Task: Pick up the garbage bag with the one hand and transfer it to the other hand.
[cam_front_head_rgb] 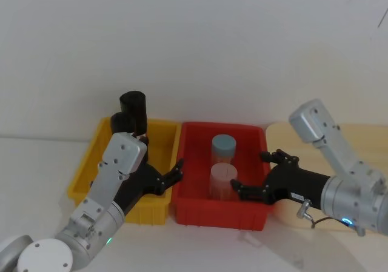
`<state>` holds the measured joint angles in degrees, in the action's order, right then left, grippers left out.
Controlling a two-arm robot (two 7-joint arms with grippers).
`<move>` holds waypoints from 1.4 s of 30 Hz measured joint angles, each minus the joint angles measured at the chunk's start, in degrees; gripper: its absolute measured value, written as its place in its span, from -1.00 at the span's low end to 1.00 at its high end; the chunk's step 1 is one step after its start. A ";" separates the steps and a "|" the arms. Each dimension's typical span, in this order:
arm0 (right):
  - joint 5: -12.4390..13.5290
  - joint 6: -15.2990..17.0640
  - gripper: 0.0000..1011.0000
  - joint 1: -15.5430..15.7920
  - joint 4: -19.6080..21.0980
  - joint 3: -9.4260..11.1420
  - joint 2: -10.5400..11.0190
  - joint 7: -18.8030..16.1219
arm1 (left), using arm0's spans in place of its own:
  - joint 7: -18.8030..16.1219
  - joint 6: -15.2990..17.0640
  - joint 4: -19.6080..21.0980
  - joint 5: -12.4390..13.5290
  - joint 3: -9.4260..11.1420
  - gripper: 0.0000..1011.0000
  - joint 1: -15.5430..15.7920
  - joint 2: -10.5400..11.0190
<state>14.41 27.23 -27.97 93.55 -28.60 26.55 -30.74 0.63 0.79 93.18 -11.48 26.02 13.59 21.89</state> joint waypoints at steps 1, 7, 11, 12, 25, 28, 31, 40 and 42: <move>-0.06 0.19 0.98 -0.34 -0.30 -0.25 -0.04 -0.13 | 0.00 0.00 0.00 0.01 0.00 0.98 0.00 0.00; -0.80 1.32 0.98 -3.02 -2.86 -2.20 -0.54 -1.18 | 0.00 0.00 0.00 0.00 0.00 0.98 0.00 0.00; -1.32 1.66 0.98 -4.53 -4.59 -3.36 -0.98 -1.67 | 0.00 0.00 0.00 0.00 0.00 0.98 0.00 0.00; -1.52 1.71 0.98 -5.23 -5.45 -3.94 -1.22 -1.84 | 0.00 0.00 0.00 0.00 0.00 0.98 0.00 0.00; -2.79 1.68 0.98 -9.10 -10.90 -7.12 -3.07 -2.92 | 0.00 0.00 0.00 0.00 0.00 0.98 0.00 0.00; -3.05 1.59 0.98 -9.78 -12.13 -7.62 -3.55 -3.05 | 0.00 0.00 0.00 0.00 0.00 0.98 0.00 0.00; -3.40 1.35 0.98 -10.50 -13.55 -8.19 -4.19 -3.12 | 0.00 0.00 0.00 0.00 0.00 0.98 0.00 0.00; -3.95 0.65 0.98 -11.66 -16.41 -8.84 -5.66 -3.14 | 0.00 0.00 0.00 0.00 0.00 0.98 0.00 0.00; -4.06 0.40 0.98 -11.97 -17.15 -8.96 -6.08 -3.15 | 0.00 0.00 0.00 0.00 0.00 0.98 0.00 0.00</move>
<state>10.36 27.63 -39.94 76.40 -37.57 20.46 -33.89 0.62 0.80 93.18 -11.48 26.03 13.59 21.89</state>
